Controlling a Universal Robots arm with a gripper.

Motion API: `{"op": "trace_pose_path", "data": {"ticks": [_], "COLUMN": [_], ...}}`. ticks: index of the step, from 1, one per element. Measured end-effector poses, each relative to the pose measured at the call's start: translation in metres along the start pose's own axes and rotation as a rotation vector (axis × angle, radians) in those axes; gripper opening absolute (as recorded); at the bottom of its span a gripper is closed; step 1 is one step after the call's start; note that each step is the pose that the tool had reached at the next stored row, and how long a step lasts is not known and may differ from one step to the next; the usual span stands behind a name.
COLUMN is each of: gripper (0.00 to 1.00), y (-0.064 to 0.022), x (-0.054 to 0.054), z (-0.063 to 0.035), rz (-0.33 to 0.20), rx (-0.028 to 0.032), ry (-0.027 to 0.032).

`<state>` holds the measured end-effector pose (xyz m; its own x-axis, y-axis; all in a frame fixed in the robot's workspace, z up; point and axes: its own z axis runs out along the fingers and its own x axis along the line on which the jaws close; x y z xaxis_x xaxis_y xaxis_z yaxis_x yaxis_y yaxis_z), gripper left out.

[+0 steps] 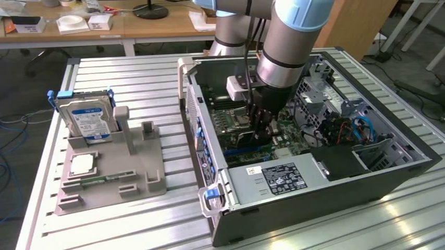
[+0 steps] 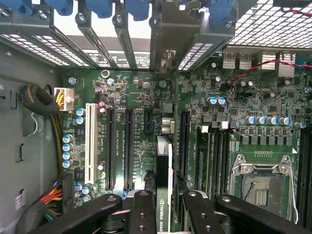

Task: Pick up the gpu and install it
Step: 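Insert the gpu into the slot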

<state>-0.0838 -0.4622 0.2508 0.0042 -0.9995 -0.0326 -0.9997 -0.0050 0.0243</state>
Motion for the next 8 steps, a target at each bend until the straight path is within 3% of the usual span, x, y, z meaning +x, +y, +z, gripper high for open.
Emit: {"op": "trace_pose_path", "data": {"ticks": [8], "gripper": [0.26], "y": [0.0], "x": [0.0002], "z": [0.0039], "rz": [0.0], "rx": [0.0], "ry": [0.0]}}
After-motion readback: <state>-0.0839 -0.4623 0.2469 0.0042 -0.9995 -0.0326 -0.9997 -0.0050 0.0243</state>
